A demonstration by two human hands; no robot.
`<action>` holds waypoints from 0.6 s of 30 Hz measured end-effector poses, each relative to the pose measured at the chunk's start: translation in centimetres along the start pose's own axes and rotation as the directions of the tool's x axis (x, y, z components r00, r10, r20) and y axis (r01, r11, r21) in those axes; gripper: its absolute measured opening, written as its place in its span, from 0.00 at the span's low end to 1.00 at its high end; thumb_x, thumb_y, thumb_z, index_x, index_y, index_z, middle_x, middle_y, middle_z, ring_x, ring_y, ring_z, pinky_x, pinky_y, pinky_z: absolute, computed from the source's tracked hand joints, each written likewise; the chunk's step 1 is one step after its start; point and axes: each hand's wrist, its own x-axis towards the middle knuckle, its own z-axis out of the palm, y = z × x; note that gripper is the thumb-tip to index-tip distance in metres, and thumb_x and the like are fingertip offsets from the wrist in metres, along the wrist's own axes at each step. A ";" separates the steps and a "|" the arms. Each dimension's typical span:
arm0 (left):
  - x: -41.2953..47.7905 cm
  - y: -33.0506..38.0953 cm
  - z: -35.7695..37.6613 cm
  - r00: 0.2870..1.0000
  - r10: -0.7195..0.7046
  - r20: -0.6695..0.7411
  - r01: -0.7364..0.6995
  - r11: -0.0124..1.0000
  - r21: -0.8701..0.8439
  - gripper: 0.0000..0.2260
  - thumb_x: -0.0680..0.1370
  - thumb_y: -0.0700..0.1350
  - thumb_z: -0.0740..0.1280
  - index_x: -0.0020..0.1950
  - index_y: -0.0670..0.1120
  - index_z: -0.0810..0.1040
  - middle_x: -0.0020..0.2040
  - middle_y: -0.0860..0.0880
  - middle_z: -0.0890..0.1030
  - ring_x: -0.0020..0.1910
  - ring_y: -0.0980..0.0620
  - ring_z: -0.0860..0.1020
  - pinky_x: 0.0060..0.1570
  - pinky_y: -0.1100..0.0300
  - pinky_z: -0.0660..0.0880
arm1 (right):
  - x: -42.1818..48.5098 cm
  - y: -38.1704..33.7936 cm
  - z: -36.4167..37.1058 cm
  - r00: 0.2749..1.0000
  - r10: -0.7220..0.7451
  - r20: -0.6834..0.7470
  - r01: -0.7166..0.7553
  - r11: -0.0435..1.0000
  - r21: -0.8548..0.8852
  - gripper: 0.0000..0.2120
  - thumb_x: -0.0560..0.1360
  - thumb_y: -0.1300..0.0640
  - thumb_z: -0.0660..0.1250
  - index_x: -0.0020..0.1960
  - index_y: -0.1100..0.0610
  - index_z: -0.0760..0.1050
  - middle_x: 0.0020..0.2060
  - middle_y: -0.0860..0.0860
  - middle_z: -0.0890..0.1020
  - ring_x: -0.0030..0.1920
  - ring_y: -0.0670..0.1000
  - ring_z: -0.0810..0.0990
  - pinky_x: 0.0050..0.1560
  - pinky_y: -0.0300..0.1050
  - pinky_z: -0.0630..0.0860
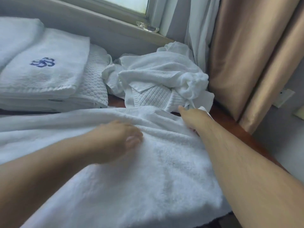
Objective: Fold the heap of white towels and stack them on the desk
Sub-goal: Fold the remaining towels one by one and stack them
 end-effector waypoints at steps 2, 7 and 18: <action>1.6 -0.4 -1.0 0.974 -0.111 -0.198 0.087 0.988 -0.125 0.11 0.82 0.52 0.62 0.62 0.61 0.77 0.62 0.59 0.77 0.55 0.56 0.74 0.53 0.58 0.70 | 2.1 0.1 -0.3 0.995 0.019 0.093 -0.020 1.000 0.009 0.13 0.84 0.51 0.50 0.53 0.55 0.71 0.43 0.51 0.75 0.40 0.53 0.78 0.48 0.42 0.76; 3.0 -1.9 0.4 0.855 -0.281 -0.435 0.239 0.959 -0.151 0.13 0.82 0.51 0.62 0.67 0.59 0.73 0.66 0.56 0.69 0.59 0.46 0.76 0.53 0.48 0.76 | 5.0 0.5 0.3 0.984 0.021 0.177 -0.012 0.999 -0.052 0.14 0.80 0.60 0.59 0.35 0.54 0.66 0.30 0.51 0.73 0.26 0.49 0.72 0.25 0.38 0.69; 3.1 -3.2 -0.2 0.814 -0.183 -0.551 0.088 0.977 -0.196 0.16 0.82 0.46 0.63 0.68 0.61 0.75 0.66 0.60 0.75 0.62 0.49 0.75 0.54 0.50 0.75 | 4.3 0.5 2.8 0.925 0.099 -0.366 -0.042 0.986 0.160 0.15 0.83 0.64 0.55 0.65 0.65 0.75 0.57 0.61 0.81 0.58 0.60 0.79 0.48 0.49 0.73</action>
